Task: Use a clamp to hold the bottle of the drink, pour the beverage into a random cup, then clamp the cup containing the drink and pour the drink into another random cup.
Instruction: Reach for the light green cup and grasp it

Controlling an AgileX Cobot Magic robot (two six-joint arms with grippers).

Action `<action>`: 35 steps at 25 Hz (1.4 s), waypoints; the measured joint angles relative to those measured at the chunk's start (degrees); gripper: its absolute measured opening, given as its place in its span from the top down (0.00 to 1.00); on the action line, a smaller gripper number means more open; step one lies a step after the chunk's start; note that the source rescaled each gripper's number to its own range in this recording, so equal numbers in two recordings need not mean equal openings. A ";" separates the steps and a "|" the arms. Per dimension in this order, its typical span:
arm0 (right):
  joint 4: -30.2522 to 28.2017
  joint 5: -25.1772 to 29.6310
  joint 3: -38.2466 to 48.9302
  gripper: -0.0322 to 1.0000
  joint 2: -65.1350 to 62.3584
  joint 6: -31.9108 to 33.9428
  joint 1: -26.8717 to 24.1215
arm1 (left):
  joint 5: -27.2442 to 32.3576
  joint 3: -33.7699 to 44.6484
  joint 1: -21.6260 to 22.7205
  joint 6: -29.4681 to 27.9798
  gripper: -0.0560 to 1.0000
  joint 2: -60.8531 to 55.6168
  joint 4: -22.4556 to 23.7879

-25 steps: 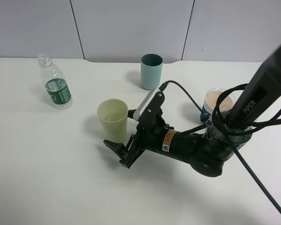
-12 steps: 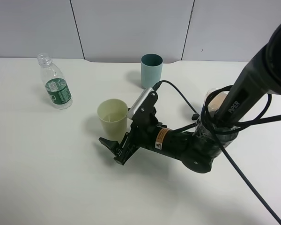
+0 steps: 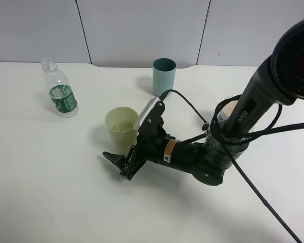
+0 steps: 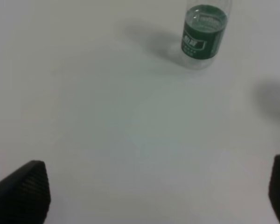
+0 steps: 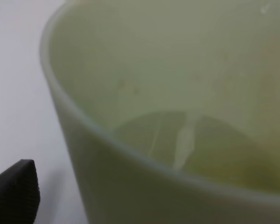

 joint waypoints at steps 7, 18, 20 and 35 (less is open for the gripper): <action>0.00 0.05 -0.83 0.00 0.63 -0.06 0.00 | 0.00 0.00 0.00 0.00 0.12 0.00 0.06; 0.00 0.05 -0.83 0.00 0.63 -0.99 0.00 | 0.00 0.00 0.00 0.00 0.12 0.00 0.06; 0.00 0.05 -0.83 0.00 0.63 -1.07 0.00 | 0.00 0.00 0.00 0.00 0.12 0.00 0.06; -0.16 0.05 -2.93 0.00 0.64 -2.47 0.00 | 0.00 0.00 0.00 0.00 0.12 0.00 0.06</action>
